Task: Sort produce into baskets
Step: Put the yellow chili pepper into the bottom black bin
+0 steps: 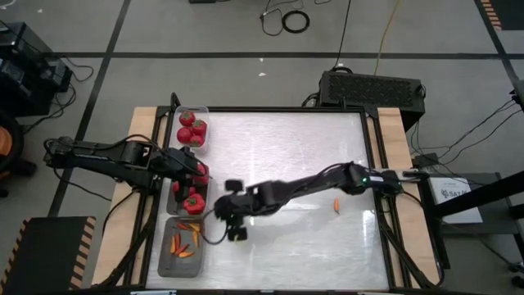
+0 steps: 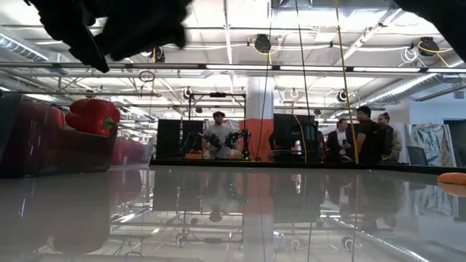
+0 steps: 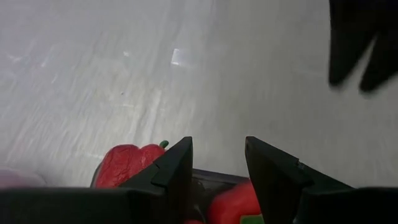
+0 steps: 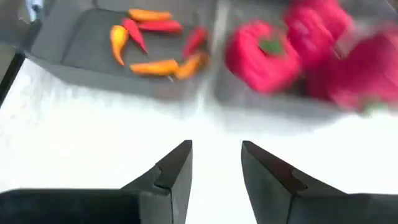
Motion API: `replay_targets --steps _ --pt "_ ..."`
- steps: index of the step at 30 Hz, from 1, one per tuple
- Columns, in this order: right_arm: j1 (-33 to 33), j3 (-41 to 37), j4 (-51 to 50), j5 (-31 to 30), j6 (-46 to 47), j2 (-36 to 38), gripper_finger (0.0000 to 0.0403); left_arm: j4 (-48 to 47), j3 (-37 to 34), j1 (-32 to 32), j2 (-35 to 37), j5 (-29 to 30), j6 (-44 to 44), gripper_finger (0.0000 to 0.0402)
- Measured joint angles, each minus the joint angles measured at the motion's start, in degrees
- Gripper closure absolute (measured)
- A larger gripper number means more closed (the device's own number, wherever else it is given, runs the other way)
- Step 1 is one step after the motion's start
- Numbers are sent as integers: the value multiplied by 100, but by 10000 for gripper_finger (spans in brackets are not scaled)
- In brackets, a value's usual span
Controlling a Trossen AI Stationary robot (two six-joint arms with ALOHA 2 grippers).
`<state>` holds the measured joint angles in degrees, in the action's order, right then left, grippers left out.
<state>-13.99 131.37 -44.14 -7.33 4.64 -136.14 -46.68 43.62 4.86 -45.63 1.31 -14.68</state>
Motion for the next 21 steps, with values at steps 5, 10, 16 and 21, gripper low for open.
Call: replay_targets --steps 5,10,16,21 --pt "227 4 -1842 13 1218 653 273 184 1 -2 0 47 2 247" --pt "382 4 -3773 -5 1907 1029 257 394 2 -2 0 137 2 247" --pt "347 -223 -4534 13 2132 1394 204 764 2 -2 0 277 -38 247" --pt "244 -1796 -4490 -31 2540 2274 168 1023 2 -2 -13 377 -249 247"
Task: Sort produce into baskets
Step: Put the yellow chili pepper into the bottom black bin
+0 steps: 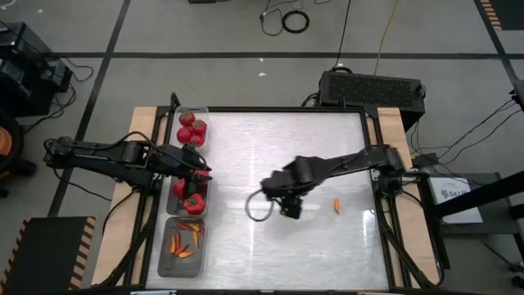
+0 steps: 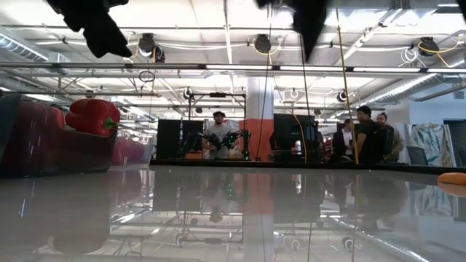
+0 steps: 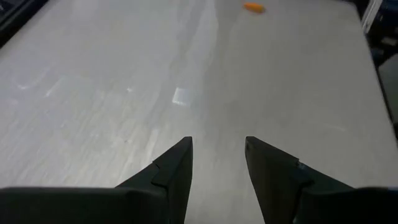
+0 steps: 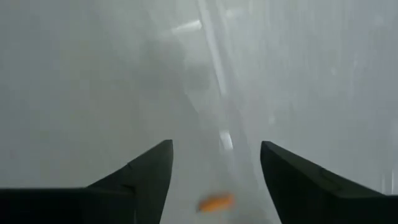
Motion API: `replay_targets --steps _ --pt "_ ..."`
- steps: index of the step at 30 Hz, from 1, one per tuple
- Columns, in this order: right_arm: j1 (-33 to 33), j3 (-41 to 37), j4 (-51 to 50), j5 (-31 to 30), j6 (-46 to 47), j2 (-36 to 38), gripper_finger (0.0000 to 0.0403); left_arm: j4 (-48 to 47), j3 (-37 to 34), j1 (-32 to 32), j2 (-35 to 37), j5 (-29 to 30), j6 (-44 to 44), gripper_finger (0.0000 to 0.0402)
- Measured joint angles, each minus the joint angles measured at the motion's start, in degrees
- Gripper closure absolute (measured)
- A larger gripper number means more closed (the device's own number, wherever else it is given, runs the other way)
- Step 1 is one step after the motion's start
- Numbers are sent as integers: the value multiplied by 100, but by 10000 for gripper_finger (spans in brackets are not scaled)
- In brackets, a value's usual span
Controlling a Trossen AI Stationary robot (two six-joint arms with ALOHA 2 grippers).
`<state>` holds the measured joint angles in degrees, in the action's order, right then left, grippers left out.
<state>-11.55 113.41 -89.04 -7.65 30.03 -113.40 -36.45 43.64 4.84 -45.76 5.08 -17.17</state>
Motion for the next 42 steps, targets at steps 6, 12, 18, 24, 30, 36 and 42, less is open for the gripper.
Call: replay_targets --steps 6,12,18,24,30,36,42 --pt "-6 -2679 1016 131 1729 1595 161 230 4 -11 -74 226 -242 247" --pt "33 -4549 1564 328 3960 2852 160 707 4 -191 -356 291 -547 247" --pt "-24 -5943 1930 535 5386 3573 161 1599 4 -310 -819 282 -1051 247" --pt "-138 -6761 3079 795 5635 3740 161 2584 4 -306 -1290 -118 -1288 247" --pt "-342 -6957 3244 781 5988 3567 171 2715 4 -306 -1596 -162 -1554 247" --pt "-500 -7209 3879 777 6110 3365 204 2835 2 -226 -1689 -179 -1561 247" --pt "-573 -7244 4029 750 6235 3142 227 2856 2 -219 -1687 -140 -1559 247"
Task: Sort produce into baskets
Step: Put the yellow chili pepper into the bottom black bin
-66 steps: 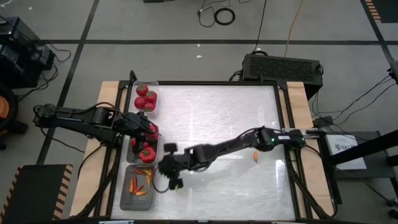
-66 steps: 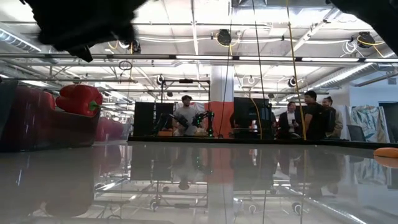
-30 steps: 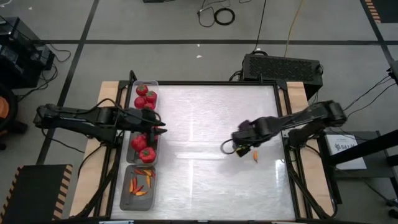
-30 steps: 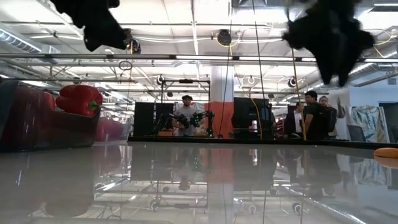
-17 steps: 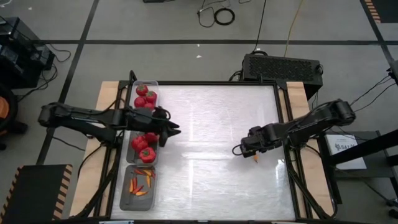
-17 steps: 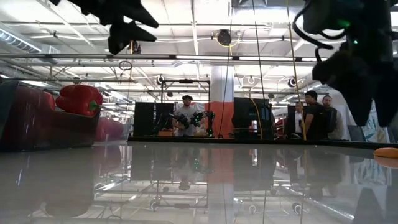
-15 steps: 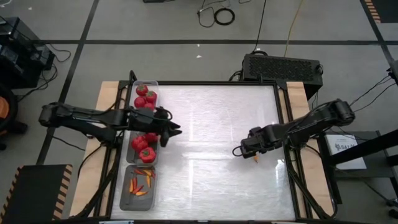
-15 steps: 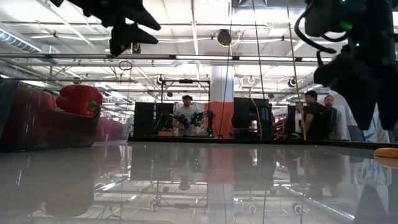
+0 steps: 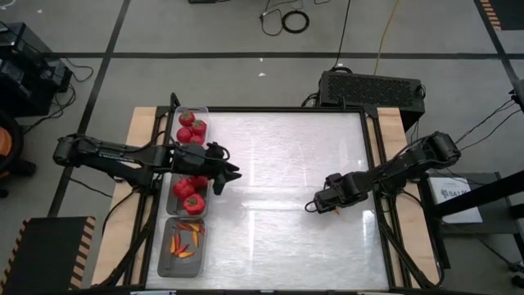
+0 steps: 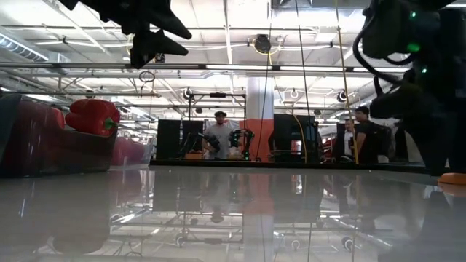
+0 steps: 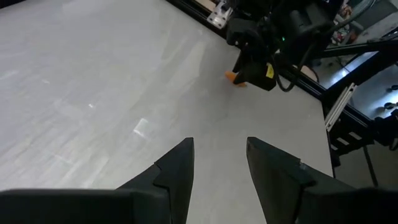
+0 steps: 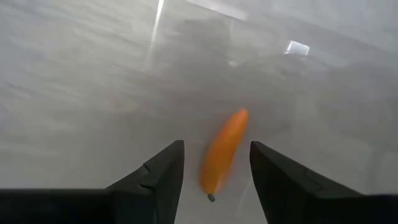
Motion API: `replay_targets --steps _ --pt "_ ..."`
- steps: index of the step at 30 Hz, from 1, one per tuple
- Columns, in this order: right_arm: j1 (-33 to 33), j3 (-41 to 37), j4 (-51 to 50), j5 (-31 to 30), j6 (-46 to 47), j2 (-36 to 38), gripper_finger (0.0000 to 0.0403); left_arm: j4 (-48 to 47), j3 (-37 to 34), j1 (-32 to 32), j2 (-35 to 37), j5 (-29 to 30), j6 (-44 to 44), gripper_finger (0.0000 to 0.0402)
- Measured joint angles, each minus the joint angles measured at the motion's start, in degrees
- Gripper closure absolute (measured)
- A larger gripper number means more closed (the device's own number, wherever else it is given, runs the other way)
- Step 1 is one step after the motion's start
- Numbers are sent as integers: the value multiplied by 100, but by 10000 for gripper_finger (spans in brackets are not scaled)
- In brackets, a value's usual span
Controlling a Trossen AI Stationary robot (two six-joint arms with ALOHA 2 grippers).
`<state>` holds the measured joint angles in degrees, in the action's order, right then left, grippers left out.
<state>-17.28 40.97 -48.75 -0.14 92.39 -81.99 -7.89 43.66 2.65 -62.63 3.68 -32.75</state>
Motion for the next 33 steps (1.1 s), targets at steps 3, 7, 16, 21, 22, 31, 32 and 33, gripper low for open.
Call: replay_targets --steps 3,7,16,21,22,31,32,33 --pt "-42 0 96 -11 40 -243 237 -6 0 4 0 0 -2 247" --pt "-52 28 218 -26 -103 -489 254 -6 0 21 0 -2 -3 247" --pt "-50 22 249 -24 -163 -519 344 -10 -1 53 0 -17 -4 247" --pt "-50 22 251 -22 -220 -519 394 -12 -2 53 0 -61 -2 247" --pt "-50 23 248 -22 -220 -519 397 -12 -2 53 0 -63 -2 247" --pt "142 579 -84 -192 -692 -556 391 -281 -4 53 4 -443 2 247" --pt "174 679 -65 -262 -767 -552 392 -346 -4 53 24 -514 -2 247" --pt "203 779 -64 -327 -867 -552 394 -418 -4 60 44 -573 -32 247"
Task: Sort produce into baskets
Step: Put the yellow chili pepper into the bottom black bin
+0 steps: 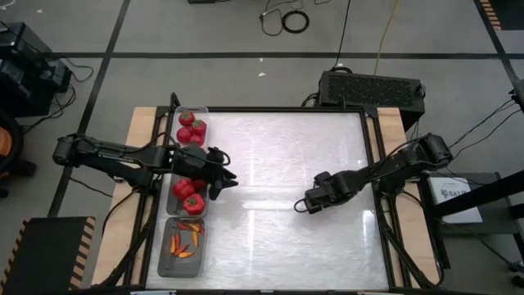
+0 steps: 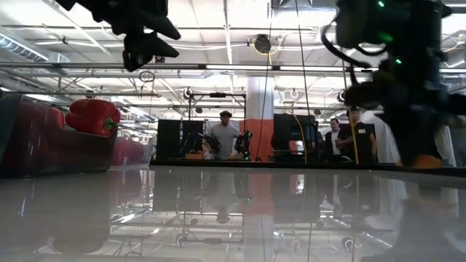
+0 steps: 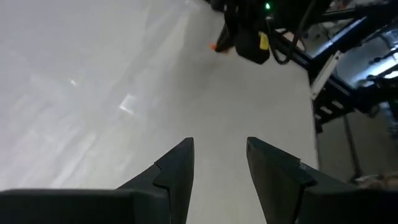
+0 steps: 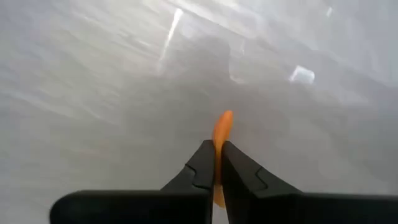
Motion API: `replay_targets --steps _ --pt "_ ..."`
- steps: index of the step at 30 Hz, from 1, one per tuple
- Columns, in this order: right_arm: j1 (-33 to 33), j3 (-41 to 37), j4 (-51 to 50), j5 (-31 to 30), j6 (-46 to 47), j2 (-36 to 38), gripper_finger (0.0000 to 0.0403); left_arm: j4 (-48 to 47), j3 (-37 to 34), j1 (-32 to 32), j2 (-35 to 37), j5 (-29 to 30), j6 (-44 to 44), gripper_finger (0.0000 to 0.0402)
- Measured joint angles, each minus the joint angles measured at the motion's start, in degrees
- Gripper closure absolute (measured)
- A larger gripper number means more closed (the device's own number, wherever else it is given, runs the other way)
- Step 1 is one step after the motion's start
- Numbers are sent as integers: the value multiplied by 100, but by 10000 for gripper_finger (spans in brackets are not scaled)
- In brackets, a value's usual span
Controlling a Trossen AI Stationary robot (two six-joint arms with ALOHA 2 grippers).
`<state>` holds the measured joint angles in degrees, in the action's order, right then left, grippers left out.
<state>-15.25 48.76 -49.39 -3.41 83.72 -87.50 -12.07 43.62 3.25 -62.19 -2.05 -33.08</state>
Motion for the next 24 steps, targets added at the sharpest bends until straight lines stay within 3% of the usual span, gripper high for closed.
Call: replay_targets --steps 6,12,24 --pt "103 729 338 -560 -607 0 395 -334 0 160 287 -206 -265 247" --pt "103 1482 1077 -1202 -1374 7 396 -1004 0 413 808 146 -267 263" --pt "90 2219 4074 -1424 -3554 -494 396 -2222 0 631 1460 218 -163 321"
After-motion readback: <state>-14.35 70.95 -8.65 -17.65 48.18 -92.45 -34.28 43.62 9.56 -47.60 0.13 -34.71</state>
